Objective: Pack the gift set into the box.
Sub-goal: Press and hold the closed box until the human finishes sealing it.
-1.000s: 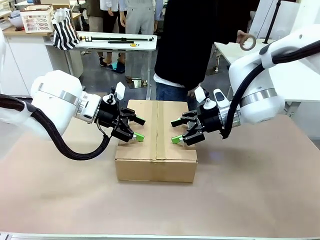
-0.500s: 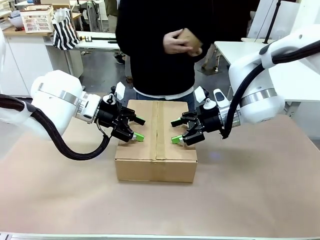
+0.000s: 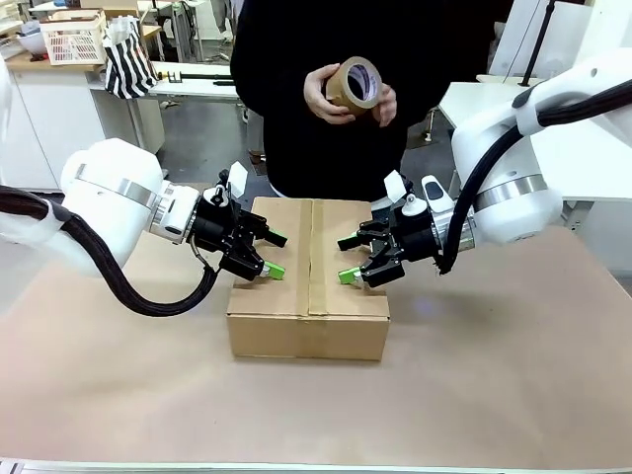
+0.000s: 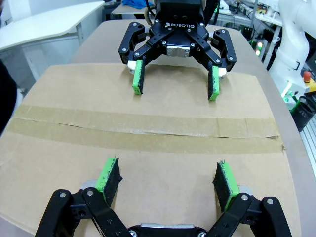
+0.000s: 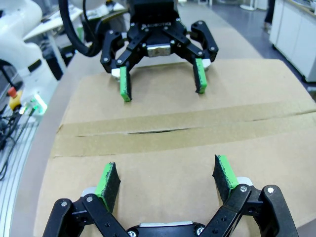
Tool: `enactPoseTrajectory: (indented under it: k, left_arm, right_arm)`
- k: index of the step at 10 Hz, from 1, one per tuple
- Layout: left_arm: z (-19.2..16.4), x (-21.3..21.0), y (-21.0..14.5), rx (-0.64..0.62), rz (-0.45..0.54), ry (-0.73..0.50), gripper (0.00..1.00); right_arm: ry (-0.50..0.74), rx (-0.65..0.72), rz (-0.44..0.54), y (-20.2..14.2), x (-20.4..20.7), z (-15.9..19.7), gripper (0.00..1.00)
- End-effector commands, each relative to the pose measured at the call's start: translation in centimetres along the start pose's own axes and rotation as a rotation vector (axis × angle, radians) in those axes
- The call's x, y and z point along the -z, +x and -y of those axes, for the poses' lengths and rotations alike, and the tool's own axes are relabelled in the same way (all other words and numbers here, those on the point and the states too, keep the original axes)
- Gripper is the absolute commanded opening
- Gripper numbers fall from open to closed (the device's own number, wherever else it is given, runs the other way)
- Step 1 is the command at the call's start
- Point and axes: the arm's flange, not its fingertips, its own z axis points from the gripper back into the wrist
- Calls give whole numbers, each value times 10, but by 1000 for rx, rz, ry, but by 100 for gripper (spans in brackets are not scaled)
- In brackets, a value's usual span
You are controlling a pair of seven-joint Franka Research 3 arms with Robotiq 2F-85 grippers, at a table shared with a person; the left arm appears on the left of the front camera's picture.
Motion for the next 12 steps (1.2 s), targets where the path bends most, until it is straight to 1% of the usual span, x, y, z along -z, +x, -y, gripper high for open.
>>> enactPoseTrajectory:
  k: [1,12]
  left_arm:
    - [1,2,-2,4,-7,0,100]
    - [1,2,-2,4,-7,0,100]
  right_arm:
    - [2,0,-8,-2,2,-1,100]
    - [2,0,-8,-2,2,-1,100]
